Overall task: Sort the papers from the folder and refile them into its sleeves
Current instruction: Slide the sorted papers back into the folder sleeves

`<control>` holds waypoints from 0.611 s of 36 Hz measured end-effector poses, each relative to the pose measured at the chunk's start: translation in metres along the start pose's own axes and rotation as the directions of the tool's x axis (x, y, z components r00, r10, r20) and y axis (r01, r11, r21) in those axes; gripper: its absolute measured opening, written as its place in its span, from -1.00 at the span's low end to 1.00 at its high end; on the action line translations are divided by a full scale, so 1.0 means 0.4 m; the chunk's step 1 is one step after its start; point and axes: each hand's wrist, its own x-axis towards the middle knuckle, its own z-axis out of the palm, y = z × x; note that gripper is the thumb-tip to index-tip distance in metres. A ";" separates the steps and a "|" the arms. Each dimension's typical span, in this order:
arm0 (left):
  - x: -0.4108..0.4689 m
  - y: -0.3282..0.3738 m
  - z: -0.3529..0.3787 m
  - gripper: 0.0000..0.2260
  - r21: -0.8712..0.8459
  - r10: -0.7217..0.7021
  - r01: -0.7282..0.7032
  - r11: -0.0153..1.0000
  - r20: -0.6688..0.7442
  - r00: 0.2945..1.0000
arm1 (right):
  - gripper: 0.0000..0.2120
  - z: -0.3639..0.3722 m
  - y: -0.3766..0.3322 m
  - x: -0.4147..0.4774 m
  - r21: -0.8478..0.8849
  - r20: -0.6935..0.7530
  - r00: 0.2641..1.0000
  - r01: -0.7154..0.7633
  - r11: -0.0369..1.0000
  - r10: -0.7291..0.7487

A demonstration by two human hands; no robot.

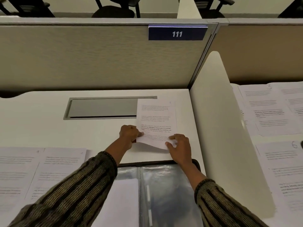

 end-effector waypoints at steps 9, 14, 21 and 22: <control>-0.124 -0.082 -0.102 -0.76 -0.093 0.167 -0.160 0.983 0.077 0.983 | -0.51 -0.067 -0.049 -0.051 0.428 0.051 0.913 -0.386 0.817 0.404; -0.236 -0.174 -0.166 -0.70 -0.203 0.269 -0.235 0.951 0.160 0.950 | -0.45 -0.106 -0.078 -0.128 0.590 0.307 0.863 -0.503 0.632 0.401; -0.370 -0.310 -0.230 -0.69 -0.263 0.300 -0.246 0.933 0.190 0.935 | -0.68 -0.150 -0.118 -0.290 0.608 0.390 0.890 -0.443 0.659 0.239; -0.383 -0.327 -0.239 -0.69 -0.260 0.302 -0.246 0.934 0.201 0.932 | -0.66 -0.150 -0.116 -0.314 0.595 0.387 0.892 -0.435 0.675 0.234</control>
